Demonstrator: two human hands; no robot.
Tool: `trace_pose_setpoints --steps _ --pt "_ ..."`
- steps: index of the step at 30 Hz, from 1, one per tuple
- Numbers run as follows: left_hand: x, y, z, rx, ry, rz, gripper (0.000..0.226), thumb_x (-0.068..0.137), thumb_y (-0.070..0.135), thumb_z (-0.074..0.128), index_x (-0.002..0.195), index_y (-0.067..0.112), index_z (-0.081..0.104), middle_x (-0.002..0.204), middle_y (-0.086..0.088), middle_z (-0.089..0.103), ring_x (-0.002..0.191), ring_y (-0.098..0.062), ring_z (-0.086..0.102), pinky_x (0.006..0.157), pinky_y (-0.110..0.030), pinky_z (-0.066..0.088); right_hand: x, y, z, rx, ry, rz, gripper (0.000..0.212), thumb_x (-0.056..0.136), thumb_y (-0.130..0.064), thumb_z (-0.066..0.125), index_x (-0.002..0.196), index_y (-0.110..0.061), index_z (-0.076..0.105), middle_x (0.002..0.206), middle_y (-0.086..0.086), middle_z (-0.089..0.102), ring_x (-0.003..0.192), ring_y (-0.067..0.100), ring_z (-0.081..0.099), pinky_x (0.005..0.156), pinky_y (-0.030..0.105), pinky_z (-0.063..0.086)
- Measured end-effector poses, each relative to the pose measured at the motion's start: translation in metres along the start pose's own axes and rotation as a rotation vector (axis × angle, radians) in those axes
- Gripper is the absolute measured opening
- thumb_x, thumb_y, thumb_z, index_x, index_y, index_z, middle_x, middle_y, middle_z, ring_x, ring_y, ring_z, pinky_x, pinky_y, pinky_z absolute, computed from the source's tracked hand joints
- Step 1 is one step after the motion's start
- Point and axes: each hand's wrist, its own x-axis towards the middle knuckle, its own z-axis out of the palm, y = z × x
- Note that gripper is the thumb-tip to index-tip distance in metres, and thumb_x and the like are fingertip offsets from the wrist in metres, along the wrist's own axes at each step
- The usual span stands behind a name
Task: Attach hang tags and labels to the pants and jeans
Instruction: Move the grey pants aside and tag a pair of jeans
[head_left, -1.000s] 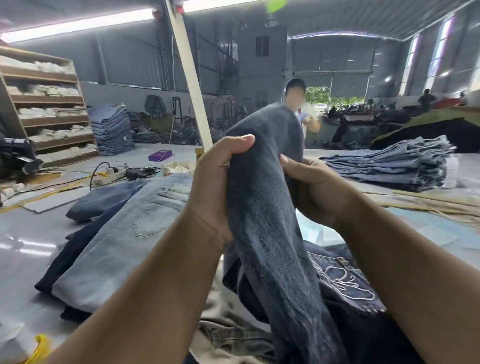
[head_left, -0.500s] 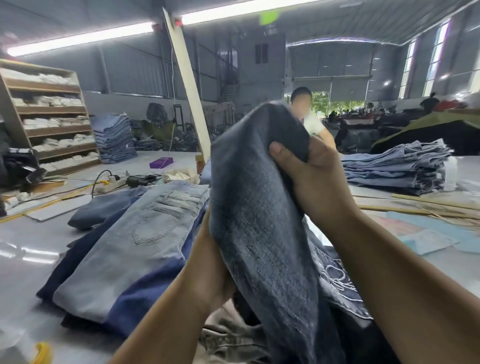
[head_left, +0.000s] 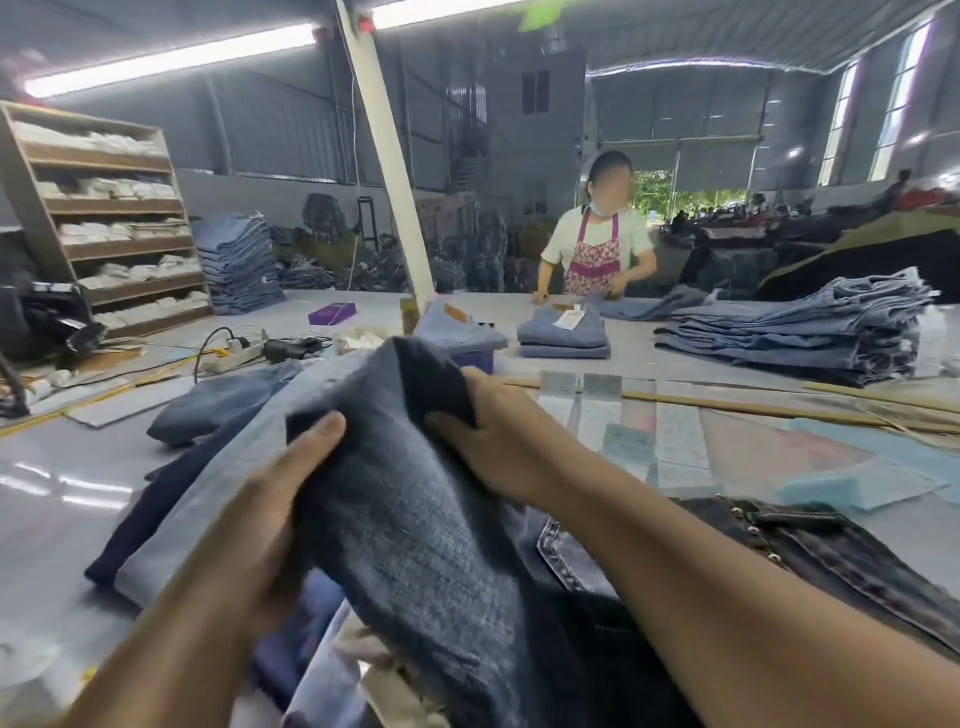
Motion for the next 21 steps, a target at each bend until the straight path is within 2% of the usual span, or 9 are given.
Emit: trace_pose_setpoints --steps 2,3,4,7,10,12,15,19,21 --pt "0.004 0.007 -0.01 0.139 0.115 0.033 0.026 0.094 -0.005 0.051 0.098 0.004 0.075 0.09 -0.019 0.073 0.095 -0.024 0.07 0.088 -0.032 0.055 0.003 -0.003 0.009 -0.081 0.007 -0.034 0.031 0.094 -0.035 0.059 0.118 -0.015 0.054 0.118 0.01 0.062 0.105 0.029 0.058 0.085 0.036 0.047" --pt "0.005 0.0 -0.025 0.225 0.165 0.047 0.03 0.092 -0.002 0.057 0.073 0.009 0.077 0.078 -0.012 0.075 0.077 -0.017 0.072 0.073 -0.031 0.057 0.006 -0.006 0.012 -0.136 0.034 -0.052 0.029 0.095 -0.037 0.059 0.112 -0.014 0.054 0.114 0.011 0.062 0.101 0.03 0.058 0.079 0.037 0.047" --pt "0.005 -0.006 -0.038 0.284 0.217 0.037 0.027 0.089 0.004 0.064 0.065 0.012 0.076 0.072 -0.008 0.075 0.068 -0.017 0.071 0.067 -0.032 0.056 0.008 -0.01 0.013 -0.178 0.067 -0.071 0.026 0.095 -0.038 0.058 0.104 -0.014 0.053 0.107 0.011 0.063 0.095 0.031 0.058 0.07 0.037 0.044" --pt "0.02 -0.033 -0.074 0.674 0.313 -0.082 0.014 0.083 0.02 0.074 0.074 0.01 0.074 0.071 -0.009 0.073 0.079 -0.031 0.07 0.071 -0.039 0.055 0.012 -0.018 0.016 -0.237 0.076 -0.075 0.024 0.096 -0.038 0.057 0.095 -0.014 0.051 0.095 0.009 0.061 0.084 0.029 0.056 0.064 0.032 0.037" --pt "0.026 -0.059 -0.085 1.099 0.161 -0.284 0.028 0.081 0.032 0.077 0.092 0.009 0.067 0.086 -0.011 0.07 0.085 -0.03 0.067 0.078 -0.044 0.056 0.01 -0.013 0.017 -0.425 -0.197 0.062 0.015 0.097 -0.03 0.052 0.1 -0.016 0.05 0.111 0.008 0.06 0.089 0.025 0.051 0.075 0.033 0.043" --pt "0.028 -0.066 -0.076 1.235 0.137 -0.156 0.048 0.079 0.04 0.075 0.117 0.016 0.058 0.113 -0.006 0.065 0.103 -0.028 0.062 0.091 -0.04 0.05 0.004 -0.006 0.015 -0.484 -0.352 0.156 0.022 0.1 -0.028 0.046 0.114 -0.012 0.052 0.12 0.01 0.058 0.093 0.025 0.051 0.077 0.032 0.041" --pt "0.03 -0.064 -0.042 1.15 -0.018 0.22 0.049 0.085 0.041 0.066 0.129 0.023 0.056 0.129 0.001 0.059 0.12 -0.02 0.053 0.103 -0.039 0.042 -0.004 -0.002 0.01 -0.469 -0.432 0.221 0.034 0.103 -0.032 0.04 0.124 -0.008 0.052 0.127 0.013 0.056 0.108 0.028 0.054 0.079 0.031 0.037" --pt "0.052 -0.069 0.003 1.406 -0.226 0.298 0.058 0.097 0.048 0.047 0.148 0.025 0.037 0.155 -0.001 0.034 0.142 -0.021 0.028 0.118 -0.039 0.021 -0.01 0.005 0.002 -0.425 -0.398 0.293 0.032 0.103 -0.027 0.039 0.125 -0.008 0.052 0.131 0.015 0.054 0.114 0.029 0.052 0.081 0.029 0.036" --pt "0.061 -0.07 0.009 1.492 -0.303 0.339 0.047 0.098 0.047 0.045 0.141 0.028 0.047 0.148 0.001 0.044 0.137 -0.022 0.035 0.114 -0.04 0.026 -0.015 0.012 -0.001 -0.457 -0.384 0.332 0.029 0.101 -0.022 0.041 0.124 -0.008 0.053 0.131 0.015 0.054 0.115 0.03 0.053 0.083 0.03 0.039"
